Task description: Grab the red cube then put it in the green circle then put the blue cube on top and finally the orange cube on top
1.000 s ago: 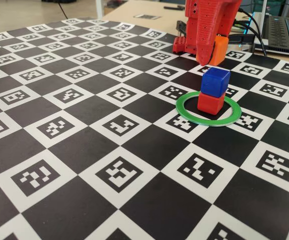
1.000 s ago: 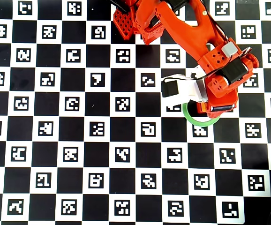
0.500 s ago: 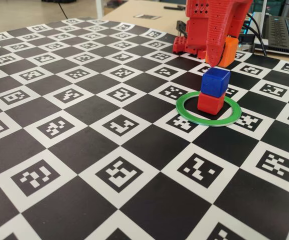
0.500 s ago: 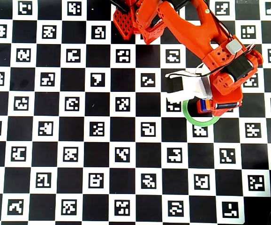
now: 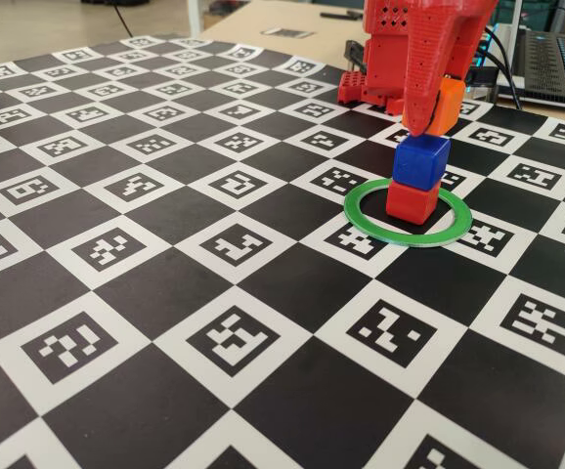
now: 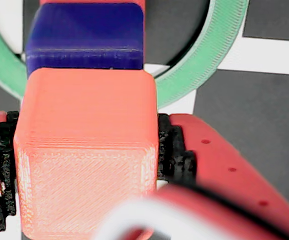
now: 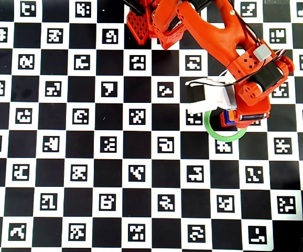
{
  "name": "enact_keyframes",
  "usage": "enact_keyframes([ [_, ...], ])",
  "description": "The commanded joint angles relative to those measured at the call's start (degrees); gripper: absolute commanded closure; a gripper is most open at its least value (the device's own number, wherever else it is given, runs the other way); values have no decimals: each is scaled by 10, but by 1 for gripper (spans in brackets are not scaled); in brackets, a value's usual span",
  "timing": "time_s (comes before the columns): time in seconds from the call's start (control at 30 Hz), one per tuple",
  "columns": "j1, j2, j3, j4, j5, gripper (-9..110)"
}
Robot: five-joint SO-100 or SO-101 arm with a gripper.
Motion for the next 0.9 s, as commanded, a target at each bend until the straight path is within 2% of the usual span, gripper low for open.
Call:
enact_keyframes([
  [0.0, -1, 9, -4, -4, -2, 86],
  [0.87, 1, 4, 23, -29, 3, 85],
])
